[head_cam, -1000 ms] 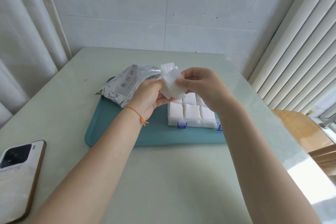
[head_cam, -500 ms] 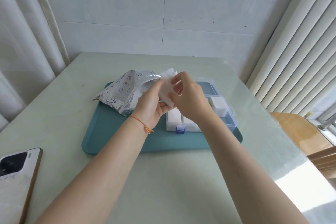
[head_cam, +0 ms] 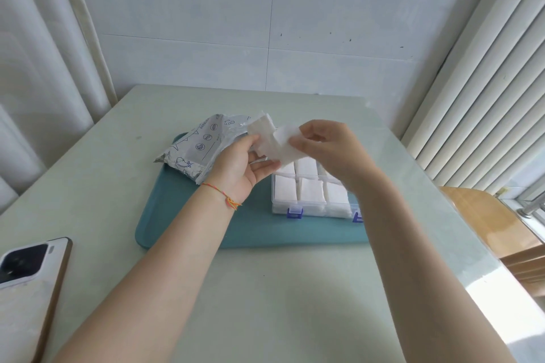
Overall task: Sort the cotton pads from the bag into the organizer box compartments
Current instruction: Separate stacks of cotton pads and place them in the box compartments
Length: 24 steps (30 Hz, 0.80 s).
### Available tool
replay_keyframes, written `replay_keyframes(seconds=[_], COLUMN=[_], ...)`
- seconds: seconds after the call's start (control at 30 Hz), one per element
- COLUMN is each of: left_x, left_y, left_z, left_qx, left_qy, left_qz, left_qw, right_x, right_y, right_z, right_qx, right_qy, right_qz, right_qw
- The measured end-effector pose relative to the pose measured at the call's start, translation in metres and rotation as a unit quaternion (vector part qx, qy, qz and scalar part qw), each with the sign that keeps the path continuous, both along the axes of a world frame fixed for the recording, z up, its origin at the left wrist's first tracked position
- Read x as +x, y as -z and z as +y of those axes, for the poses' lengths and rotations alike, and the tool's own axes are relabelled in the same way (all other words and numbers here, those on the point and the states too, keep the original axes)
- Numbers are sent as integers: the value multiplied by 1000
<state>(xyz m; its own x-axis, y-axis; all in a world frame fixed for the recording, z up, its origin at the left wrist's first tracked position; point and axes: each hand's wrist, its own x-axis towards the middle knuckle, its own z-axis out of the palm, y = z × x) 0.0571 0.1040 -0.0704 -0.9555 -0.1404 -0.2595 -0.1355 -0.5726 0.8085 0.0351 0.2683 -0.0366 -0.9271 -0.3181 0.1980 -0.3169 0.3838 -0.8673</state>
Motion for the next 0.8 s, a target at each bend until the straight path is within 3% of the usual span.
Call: replay_keyframes(seconds=[0.17, 0.33, 0.43, 0.53, 0.8], left_x=[-2, -1, -2, -1, 2], left_y=[2, 4, 7, 8, 3], left_z=[1, 2, 2, 5, 11], left_qx=[-26, -78, -102, -123, -104], left_qy=[20, 22, -7, -4, 29], left_qz=[22, 33, 23, 33, 67], left_qw=[999, 996, 995, 992, 992], right_x=[-4, -10, -13, -12, -6], right_y=[7, 11, 7, 4, 16], right_z=[2, 1, 6, 4, -15], right_qx=[60, 49, -94, -262, -148], right_qy=[7, 49, 61, 19, 108], right_qz=[-37, 3, -37, -113, -88], right_qw=[998, 998, 993, 958, 979])
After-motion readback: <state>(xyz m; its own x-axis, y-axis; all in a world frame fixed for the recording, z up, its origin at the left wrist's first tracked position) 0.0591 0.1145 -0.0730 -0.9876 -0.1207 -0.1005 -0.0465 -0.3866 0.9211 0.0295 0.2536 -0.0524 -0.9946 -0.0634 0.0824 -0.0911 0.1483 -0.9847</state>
